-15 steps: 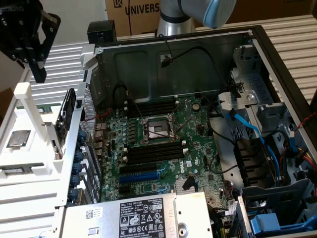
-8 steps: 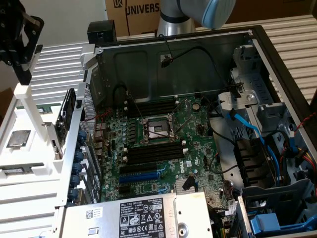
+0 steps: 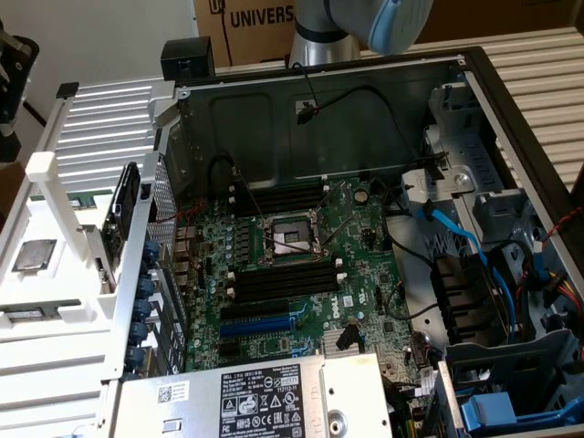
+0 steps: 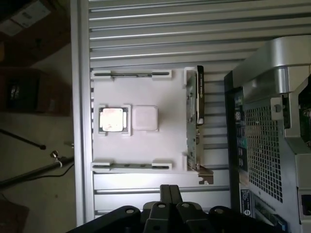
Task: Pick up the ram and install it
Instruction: 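Reach for the ram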
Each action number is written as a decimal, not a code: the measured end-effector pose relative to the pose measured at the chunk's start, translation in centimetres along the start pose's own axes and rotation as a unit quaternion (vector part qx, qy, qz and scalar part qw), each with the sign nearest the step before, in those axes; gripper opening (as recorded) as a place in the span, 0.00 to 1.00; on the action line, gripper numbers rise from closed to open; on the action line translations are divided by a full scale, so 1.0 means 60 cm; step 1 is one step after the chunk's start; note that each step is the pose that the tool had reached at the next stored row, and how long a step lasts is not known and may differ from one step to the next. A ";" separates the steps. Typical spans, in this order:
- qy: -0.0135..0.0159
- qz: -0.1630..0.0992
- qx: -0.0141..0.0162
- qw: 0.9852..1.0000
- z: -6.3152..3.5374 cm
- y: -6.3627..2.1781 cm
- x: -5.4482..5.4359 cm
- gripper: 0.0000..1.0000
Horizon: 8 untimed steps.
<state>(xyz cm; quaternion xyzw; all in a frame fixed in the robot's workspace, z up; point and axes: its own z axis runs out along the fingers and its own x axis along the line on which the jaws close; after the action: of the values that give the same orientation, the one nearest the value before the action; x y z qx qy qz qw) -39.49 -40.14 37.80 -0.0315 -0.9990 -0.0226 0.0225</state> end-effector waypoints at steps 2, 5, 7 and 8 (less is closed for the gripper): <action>0.003 0.000 0.000 1.000 0.003 0.000 0.014 0.10; 0.004 0.000 0.001 1.000 0.007 0.003 0.027 0.10; 0.005 0.000 0.003 1.000 0.012 0.009 0.037 0.10; 0.005 0.000 0.004 1.000 0.013 0.014 0.038 0.10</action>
<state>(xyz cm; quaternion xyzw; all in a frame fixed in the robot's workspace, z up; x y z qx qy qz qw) -41.77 -39.09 37.14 -0.0309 -0.9990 -0.0186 0.0273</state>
